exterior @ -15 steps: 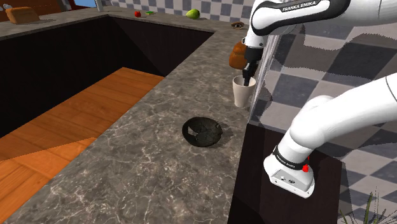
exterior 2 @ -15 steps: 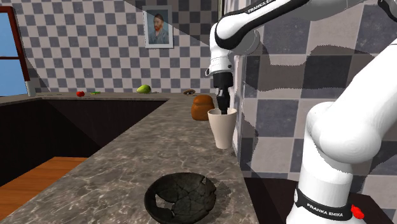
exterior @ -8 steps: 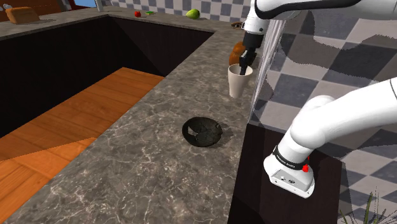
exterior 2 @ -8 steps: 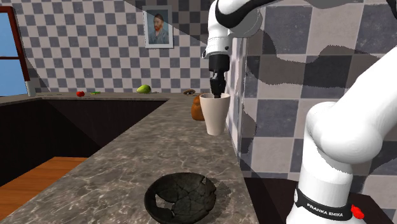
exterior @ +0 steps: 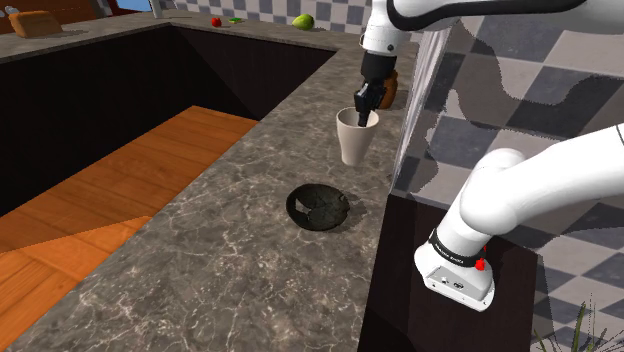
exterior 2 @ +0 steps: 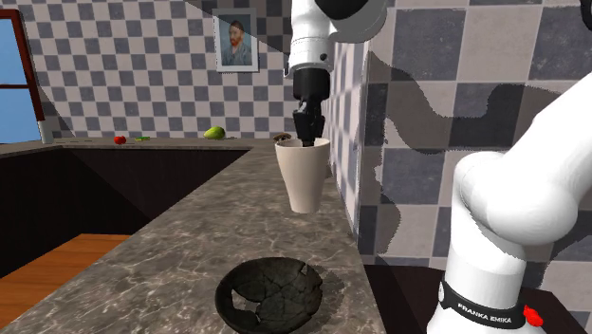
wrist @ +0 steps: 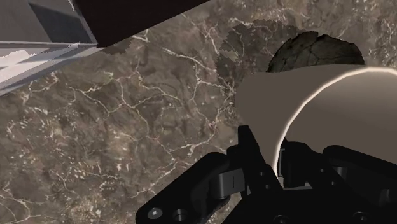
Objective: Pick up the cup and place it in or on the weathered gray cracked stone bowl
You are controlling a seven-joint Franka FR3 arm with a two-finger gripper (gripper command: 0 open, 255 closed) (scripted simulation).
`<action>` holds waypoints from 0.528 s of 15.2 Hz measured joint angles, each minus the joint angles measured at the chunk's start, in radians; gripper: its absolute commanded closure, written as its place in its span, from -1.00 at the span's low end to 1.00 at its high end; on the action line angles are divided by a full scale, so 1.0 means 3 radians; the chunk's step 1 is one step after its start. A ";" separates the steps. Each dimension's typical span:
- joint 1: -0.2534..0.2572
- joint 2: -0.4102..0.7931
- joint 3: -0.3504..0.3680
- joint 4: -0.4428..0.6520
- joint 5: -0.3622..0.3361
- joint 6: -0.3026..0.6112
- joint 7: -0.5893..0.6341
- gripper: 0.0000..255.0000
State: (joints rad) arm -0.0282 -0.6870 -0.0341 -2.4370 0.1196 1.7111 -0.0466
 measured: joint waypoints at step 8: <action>0.0262 0.0200 0.0559 0.0280 0.0354 0.0025 0.0657 1.00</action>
State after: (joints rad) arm 0.0504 -0.6269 0.1335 -2.3530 0.2257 1.7188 0.1506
